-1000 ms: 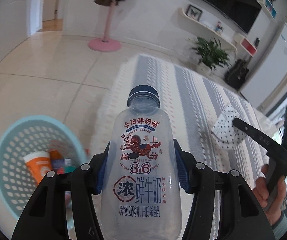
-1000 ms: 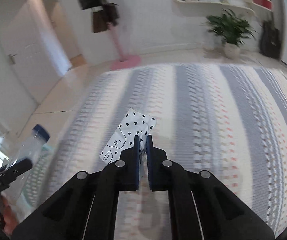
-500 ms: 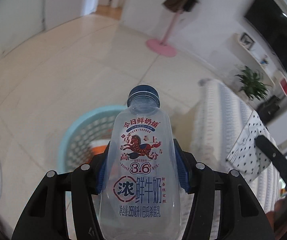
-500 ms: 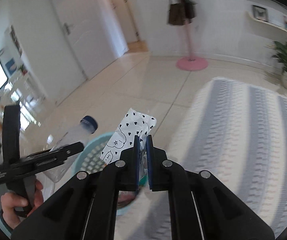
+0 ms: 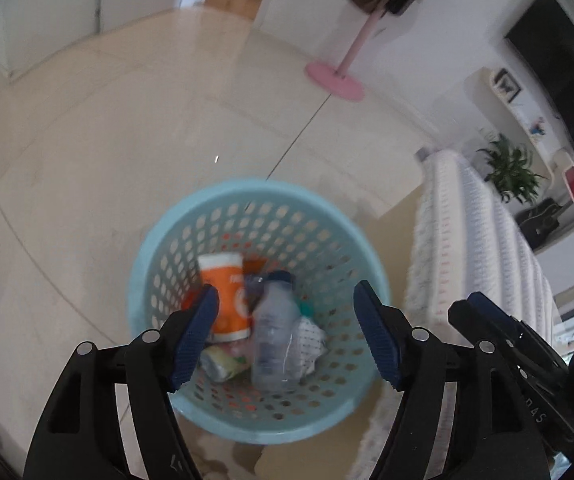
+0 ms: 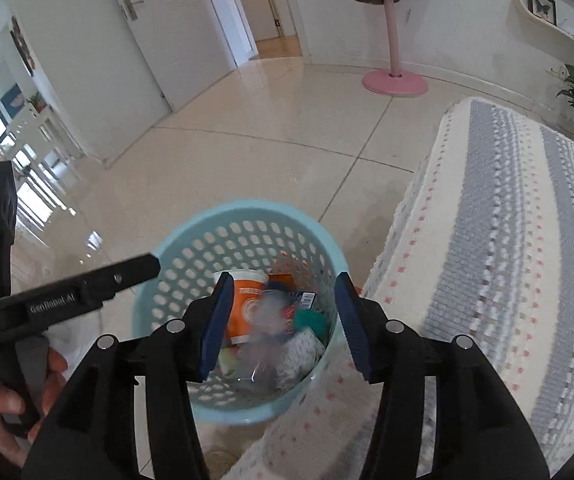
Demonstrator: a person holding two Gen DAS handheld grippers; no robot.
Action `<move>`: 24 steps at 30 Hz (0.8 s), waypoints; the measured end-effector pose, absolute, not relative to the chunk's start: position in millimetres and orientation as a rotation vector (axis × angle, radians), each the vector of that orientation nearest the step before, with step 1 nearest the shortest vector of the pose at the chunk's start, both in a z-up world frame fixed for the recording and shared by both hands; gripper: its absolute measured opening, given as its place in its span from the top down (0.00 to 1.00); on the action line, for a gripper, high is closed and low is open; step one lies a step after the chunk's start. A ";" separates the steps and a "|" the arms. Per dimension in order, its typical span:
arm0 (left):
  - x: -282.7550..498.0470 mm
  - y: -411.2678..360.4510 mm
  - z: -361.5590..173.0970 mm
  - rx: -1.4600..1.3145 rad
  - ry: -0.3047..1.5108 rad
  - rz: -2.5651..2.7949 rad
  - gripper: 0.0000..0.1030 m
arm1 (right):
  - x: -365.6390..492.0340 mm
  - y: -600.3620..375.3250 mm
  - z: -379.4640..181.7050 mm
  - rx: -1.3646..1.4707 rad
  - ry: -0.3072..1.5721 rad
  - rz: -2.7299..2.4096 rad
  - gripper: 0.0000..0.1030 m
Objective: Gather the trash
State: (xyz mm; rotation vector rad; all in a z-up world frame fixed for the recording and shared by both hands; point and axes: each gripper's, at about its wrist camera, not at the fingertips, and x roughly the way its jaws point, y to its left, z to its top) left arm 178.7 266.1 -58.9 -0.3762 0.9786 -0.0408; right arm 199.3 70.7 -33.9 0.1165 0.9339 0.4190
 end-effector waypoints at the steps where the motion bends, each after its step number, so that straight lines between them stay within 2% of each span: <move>1: 174.1 262.2 -49.6 -0.359 0.957 -0.044 0.34 | 191.7 62.4 -22.9 0.124 0.912 0.423 0.53; 6: 130.4 219.4 11.6 -0.268 0.801 -0.080 0.33 | 138.3 22.2 32.4 0.089 0.769 0.414 0.53; 8: 105.3 198.0 31.6 -0.249 0.722 -0.076 0.23 | 112.2 -0.2 47.4 0.065 0.708 0.384 0.53; 10: 81.2 177.3 39.8 -0.233 0.672 -0.049 0.18 | 85.2 -17.4 57.9 0.025 0.656 0.335 0.53; 15: 38.2 134.8 27.0 -0.179 0.613 0.040 0.14 | 32.9 -53.8 60.2 -0.010 0.583 0.210 0.53; 21: 18.9 105.3 13.3 -0.119 0.536 0.068 0.14 | -5.6 -68.6 46.9 -0.101 0.511 0.081 0.53; 24: 14.7 96.8 9.9 -0.093 0.500 0.093 0.09 | -11.3 -71.9 35.9 -0.081 0.517 0.071 0.53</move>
